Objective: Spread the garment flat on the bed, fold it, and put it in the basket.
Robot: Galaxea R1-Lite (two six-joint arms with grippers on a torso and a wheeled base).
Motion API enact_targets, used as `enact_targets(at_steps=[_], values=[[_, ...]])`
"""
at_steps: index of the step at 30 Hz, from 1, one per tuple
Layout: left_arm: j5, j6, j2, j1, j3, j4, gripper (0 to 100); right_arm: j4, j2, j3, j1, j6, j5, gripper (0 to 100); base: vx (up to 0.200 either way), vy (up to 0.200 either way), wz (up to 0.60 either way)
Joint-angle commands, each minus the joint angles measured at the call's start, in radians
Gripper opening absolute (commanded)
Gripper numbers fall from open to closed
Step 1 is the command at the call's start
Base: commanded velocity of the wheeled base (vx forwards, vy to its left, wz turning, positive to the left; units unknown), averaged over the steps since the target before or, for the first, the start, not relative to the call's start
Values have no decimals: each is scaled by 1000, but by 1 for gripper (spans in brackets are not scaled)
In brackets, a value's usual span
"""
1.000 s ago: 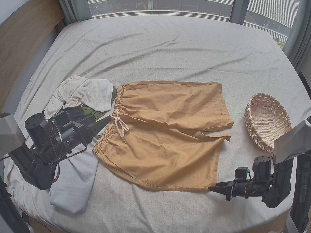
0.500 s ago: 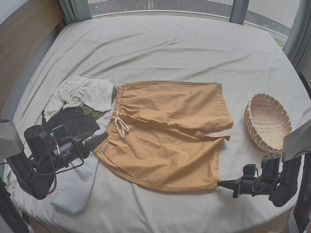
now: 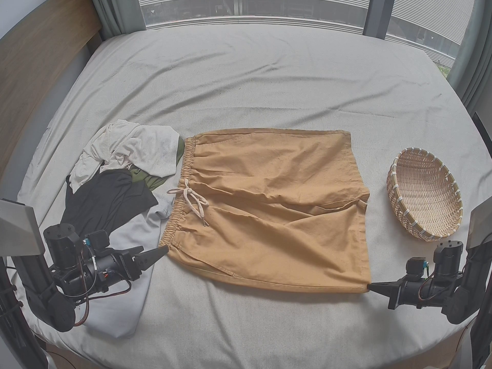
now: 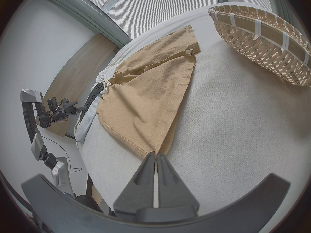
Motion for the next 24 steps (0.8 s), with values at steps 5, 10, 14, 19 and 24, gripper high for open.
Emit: enact_targets(at_steps=[5,10,14,19,24], values=[[10,-4,87,3,22,-1,100,-8,4,18,28,-1,0,0,0,0,0],[15,-2,138,1,33,-1,100,-13,24,18,28,-1,0,0,0,0,0],[15,-2,164,-2,11,-1,100,-50,50,18,30,-1,0,0,0,0,0],[15,1,194,-11,-41,-2,100,-65,59,18,27,-1,0,0,0,0,0],[36,-9,214,-16,-90,-2,100,-65,59,18,28,-1,0,0,0,0,0]])
